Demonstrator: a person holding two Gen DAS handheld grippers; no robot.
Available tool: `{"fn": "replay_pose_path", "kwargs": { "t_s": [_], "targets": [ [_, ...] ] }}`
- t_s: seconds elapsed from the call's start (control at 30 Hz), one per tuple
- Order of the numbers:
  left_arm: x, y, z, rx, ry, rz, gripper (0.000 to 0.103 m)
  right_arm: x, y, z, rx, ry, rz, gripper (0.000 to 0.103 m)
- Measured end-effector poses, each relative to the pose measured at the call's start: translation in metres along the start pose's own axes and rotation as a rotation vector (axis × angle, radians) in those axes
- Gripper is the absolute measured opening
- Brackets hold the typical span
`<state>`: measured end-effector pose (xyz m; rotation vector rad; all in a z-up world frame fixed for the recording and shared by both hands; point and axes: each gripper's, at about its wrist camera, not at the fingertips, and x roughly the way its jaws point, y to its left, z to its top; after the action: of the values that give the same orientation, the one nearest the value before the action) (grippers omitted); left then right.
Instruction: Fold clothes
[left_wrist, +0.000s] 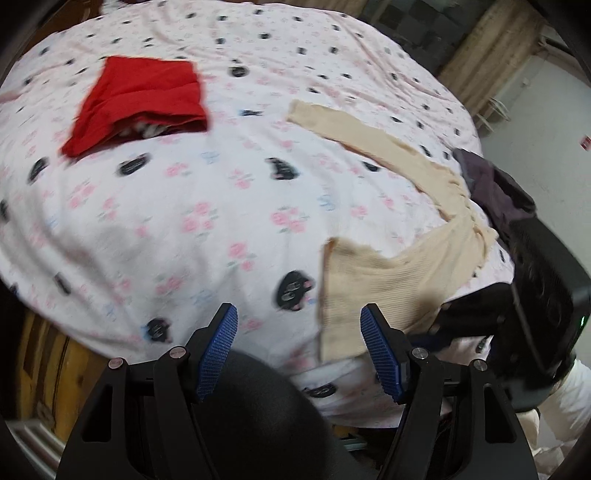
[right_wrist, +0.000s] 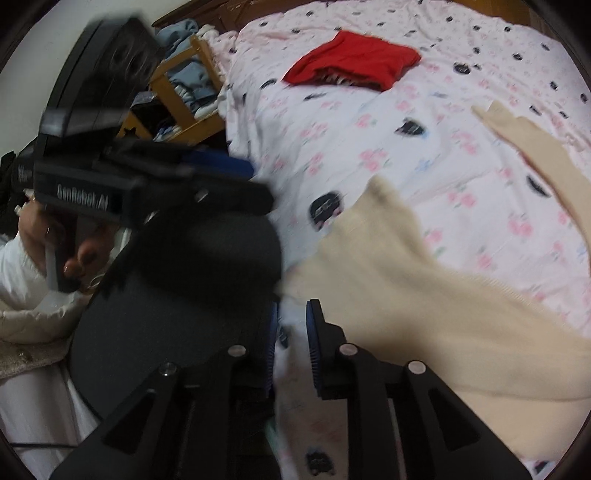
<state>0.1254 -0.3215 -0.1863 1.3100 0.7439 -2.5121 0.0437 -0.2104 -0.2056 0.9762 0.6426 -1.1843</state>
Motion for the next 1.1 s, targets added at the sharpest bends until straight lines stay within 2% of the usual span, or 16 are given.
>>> {"fn": "replay_pose_path", "kwargs": {
  "t_s": [0.2,0.43,0.47,0.5,0.57,0.7,0.73,0.8,0.83,1.0,1.1],
  "targets": [
    [0.023,-0.020,0.024,0.227,0.019,-0.061,0.064,-0.024,0.001,-0.022,0.021,-0.013,-0.025,0.020],
    [0.041,-0.023,0.042,0.310,0.046,-0.175,0.063,-0.087,-0.036,-0.066,0.188,-0.115,-0.120,0.020],
    [0.044,-0.024,0.044,0.316,0.054,-0.187,0.058,-0.093,-0.043,-0.071,0.217,-0.129,-0.129,0.020],
    [0.048,-0.026,0.045,0.321,0.066,-0.196,0.047,-0.100,-0.051,-0.078,0.261,-0.150,-0.138,0.020],
    [0.054,-0.028,0.047,0.330,0.091,-0.203,0.034,-0.116,-0.069,-0.094,0.351,-0.201,-0.165,0.020],
    [0.059,-0.026,0.047,0.323,0.112,-0.215,0.032,-0.147,-0.096,-0.128,0.529,-0.310,-0.241,0.021],
    [0.059,-0.025,0.048,0.317,0.113,-0.220,0.029,-0.155,-0.104,-0.137,0.578,-0.338,-0.259,0.024],
    [0.060,-0.020,0.049,0.287,0.113,-0.231,0.017,-0.167,-0.118,-0.155,0.659,-0.382,-0.295,0.031],
    [0.060,-0.018,0.050,0.275,0.113,-0.236,0.016,-0.174,-0.127,-0.163,0.704,-0.401,-0.314,0.033],
    [0.061,-0.014,0.050,0.252,0.111,-0.233,0.009,-0.194,-0.166,-0.196,0.899,-0.460,-0.385,0.033],
    [0.060,-0.012,0.050,0.234,0.105,-0.236,0.008,-0.198,-0.186,-0.212,1.007,-0.503,-0.376,0.033]
  ]
}}
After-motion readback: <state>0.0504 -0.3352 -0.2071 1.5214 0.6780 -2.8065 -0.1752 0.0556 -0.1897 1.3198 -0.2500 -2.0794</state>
